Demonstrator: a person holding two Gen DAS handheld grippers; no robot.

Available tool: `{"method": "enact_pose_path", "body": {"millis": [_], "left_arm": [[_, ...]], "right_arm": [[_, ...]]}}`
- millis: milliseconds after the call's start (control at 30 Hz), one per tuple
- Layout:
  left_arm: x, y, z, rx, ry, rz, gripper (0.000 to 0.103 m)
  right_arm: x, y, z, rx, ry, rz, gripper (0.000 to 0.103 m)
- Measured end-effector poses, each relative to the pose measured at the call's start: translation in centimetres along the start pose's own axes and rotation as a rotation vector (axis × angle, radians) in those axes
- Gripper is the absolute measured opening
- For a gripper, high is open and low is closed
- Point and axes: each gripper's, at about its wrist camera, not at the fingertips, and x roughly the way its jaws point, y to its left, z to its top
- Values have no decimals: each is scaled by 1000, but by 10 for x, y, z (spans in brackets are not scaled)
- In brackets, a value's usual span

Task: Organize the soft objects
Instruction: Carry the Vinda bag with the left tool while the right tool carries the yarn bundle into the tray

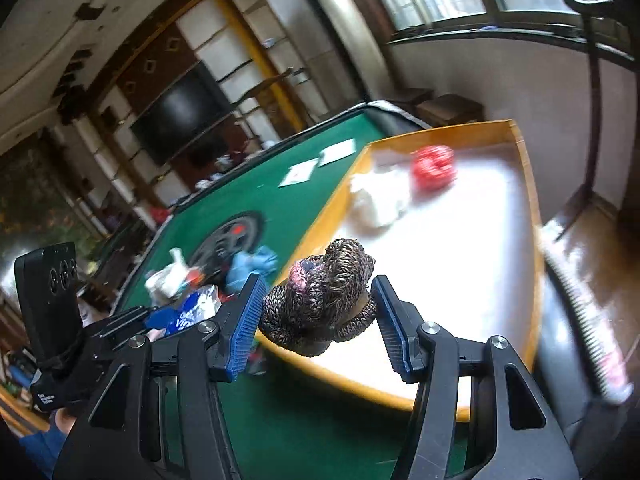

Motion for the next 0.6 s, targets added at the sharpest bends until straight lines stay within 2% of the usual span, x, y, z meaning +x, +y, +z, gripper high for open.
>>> {"method": "enact_pose_path", "body": {"millis": [133,233,367,600], "left_arm": [[23,-14,14,-5,36,-3,54],[37,-25,25,23,43,42,54],[49,-35,44,51,61,61,54],[91,-60,93,44,128,8,54]], "right_arm": [[7,-22,21,26,25,-67,55],[14,-33,33,36,46,-86,55],[20,-48,54,40,56,-120,55],[47,-78,94,47,84,-238,55]]}}
